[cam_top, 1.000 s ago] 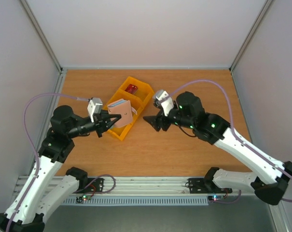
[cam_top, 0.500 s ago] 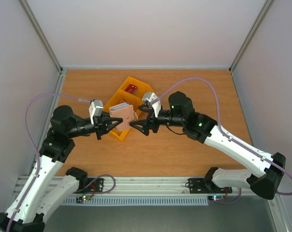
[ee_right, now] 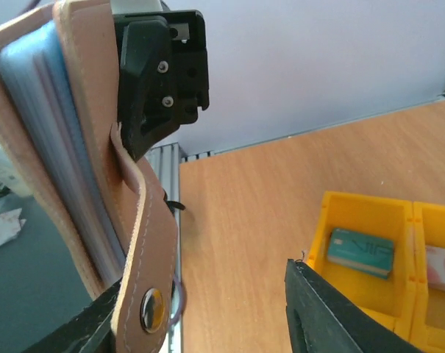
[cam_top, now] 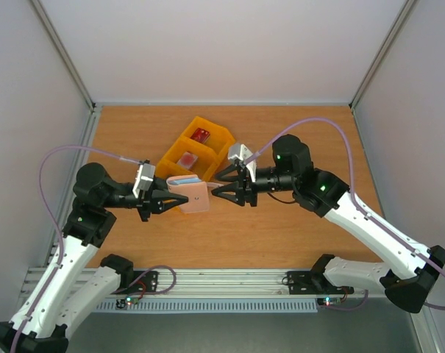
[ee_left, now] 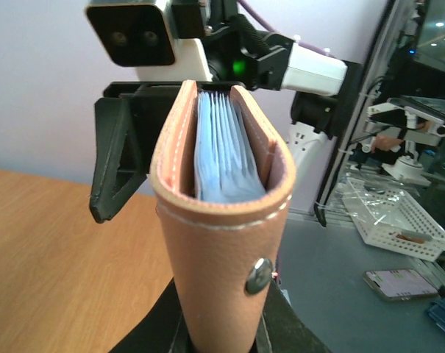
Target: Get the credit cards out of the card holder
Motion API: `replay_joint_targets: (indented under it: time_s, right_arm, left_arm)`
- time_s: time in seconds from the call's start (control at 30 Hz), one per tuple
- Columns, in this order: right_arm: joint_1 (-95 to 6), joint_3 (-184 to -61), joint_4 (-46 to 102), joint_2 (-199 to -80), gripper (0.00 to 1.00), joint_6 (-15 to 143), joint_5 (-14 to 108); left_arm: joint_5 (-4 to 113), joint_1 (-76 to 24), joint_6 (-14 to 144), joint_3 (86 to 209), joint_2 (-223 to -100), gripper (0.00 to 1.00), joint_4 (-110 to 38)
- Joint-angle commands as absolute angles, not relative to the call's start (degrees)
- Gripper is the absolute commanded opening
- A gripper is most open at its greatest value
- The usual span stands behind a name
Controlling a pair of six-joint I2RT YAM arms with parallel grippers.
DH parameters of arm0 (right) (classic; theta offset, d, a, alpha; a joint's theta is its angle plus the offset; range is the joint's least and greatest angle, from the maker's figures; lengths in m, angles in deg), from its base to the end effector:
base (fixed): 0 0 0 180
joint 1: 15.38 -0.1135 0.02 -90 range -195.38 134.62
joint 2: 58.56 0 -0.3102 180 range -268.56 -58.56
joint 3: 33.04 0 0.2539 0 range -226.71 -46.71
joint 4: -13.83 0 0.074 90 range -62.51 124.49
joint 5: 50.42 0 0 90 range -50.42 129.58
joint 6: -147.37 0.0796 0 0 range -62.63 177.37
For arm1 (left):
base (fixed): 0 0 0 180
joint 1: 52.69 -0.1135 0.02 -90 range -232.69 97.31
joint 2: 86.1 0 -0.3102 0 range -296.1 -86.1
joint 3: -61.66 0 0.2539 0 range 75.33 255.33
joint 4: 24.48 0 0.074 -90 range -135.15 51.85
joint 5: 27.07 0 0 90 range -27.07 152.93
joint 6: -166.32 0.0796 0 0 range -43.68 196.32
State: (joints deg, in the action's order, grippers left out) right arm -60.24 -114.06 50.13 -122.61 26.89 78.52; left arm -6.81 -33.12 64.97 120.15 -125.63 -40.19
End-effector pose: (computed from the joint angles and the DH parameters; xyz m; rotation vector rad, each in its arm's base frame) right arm 0.1457 0.2156 0.4215 -1.5012 1.1838 0.8150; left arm 0.0902 -0.1113 0.3992 1.1146 1.3042 -1.3169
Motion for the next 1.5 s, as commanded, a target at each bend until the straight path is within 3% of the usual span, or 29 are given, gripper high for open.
replay_joint_targets:
  time_s: [0.0,0.2,0.63,0.7,0.87,1.13,1.17,1.23,1.3,1.4,1.47]
  right_arm:
    - [-59.8,-117.6,53.3,-122.6,0.48,24.4,81.5]
    - [-64.4,-119.8,53.7,-126.1,0.51,23.6,82.2]
    - [-70.6,-124.2,52.7,-131.8,0.59,22.2,83.6]
    - [-70.7,-124.1,51.6,-132.4,0.51,22.6,86.8]
    - [-70.7,-122.5,50.7,-130.6,0.03,21.6,89.7]
    - [-69.5,-114.1,46.6,-123.7,0.01,28.1,74.7]
    - [-69.5,-113.4,47.1,-123.2,0.01,29.4,72.4]
    - [-69.5,-112.6,48.2,-123.0,0.01,31.9,69.1]
    - [-69.4,-111.7,48.1,-123.3,0.01,35.4,67.5]
    - [-69.4,-110.1,48.0,-123.5,0.01,41.7,63.7]
    - [-69.3,-109.7,48.9,-123.4,0.01,44.9,58.8]
  left_arm:
    - [-12.0,-33.3,67.6,120.5,-125.4,0.0,-36.5]
    - [-6.9,-33.3,72.1,121.1,-125.9,0.0,-40.5]
    - [-9.4,-33.1,72.4,120.0,-125.4,0.0,-40.2]
    - [-10.1,-32.5,70.6,119.7,-125.7,0.0,-39.1]
    - [-11.4,-32.1,67.7,119.3,-126.7,0.0,-39.3]
    - [-8.6,-32.1,52.3,111.2,-128.7,0.01,-30.0]
    - [-6.7,-32.1,51.3,110.3,-129.0,0.09,-29.3]
    - [-1.6,-32.1,51.0,109.2,-129.5,0.49,-29.3]
    - [3.9,-32.1,50.4,108.4,-130.6,0.76,-30.1]
    - [9.5,-32.1,49.8,107.0,-131.6,0.95,-30.6]
    - [9.8,-32.1,50.0,105.9,-131.9,0.99,-30.5]
